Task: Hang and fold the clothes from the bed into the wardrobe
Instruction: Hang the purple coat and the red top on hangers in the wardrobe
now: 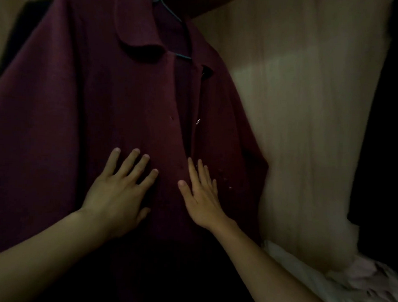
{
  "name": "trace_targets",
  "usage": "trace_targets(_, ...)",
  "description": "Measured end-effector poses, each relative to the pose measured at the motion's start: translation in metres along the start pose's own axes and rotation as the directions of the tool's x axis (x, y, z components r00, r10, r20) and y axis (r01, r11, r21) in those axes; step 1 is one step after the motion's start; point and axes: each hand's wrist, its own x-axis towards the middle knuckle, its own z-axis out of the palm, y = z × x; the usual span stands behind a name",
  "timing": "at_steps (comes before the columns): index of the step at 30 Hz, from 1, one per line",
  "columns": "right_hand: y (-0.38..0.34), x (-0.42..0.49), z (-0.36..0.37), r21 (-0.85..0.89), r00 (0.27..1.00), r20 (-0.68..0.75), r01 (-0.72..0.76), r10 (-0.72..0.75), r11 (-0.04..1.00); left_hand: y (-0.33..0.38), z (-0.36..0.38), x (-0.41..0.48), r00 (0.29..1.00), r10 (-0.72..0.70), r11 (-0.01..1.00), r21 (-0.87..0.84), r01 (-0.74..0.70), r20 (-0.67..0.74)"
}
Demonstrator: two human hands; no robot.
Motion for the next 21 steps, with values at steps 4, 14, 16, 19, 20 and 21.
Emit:
trace_targets(4,-0.015,-0.035,-0.012,-0.079,0.999,-0.002,-0.050,0.050,0.996,0.009,-0.002,-0.018,0.997,0.077,0.994,-0.070,-0.079,-0.031)
trace_targets(14,-0.069,-0.156,-0.069,-0.401,0.967,-0.127,-0.255,0.223,0.880,0.051,-0.016,-0.069,0.970,0.190,0.616,-0.751,-0.239,-0.153)
trace_targets(16,-0.080,-0.190,-0.079,-0.462,0.949,-0.150,-0.315,0.276,0.829,0.066,-0.018,-0.084,0.958,0.218,0.521,-0.808,-0.273,-0.183)
trace_targets(19,-0.098,-0.238,-0.107,-0.565,0.913,-0.164,-0.397,0.373,0.723,0.088,-0.024,-0.108,0.940,0.271,0.415,-0.856,-0.309,-0.208)
trace_targets(20,-0.106,-0.252,-0.119,-0.604,0.904,-0.174,-0.411,0.390,0.683,0.094,-0.029,-0.115,0.931,0.292,0.382,-0.866,-0.322,-0.217)
trace_targets(21,-0.114,-0.266,-0.131,-0.641,0.898,-0.191,-0.421,0.398,0.642,0.100,-0.034,-0.122,0.924,0.307,0.347,-0.877,-0.332,-0.228)
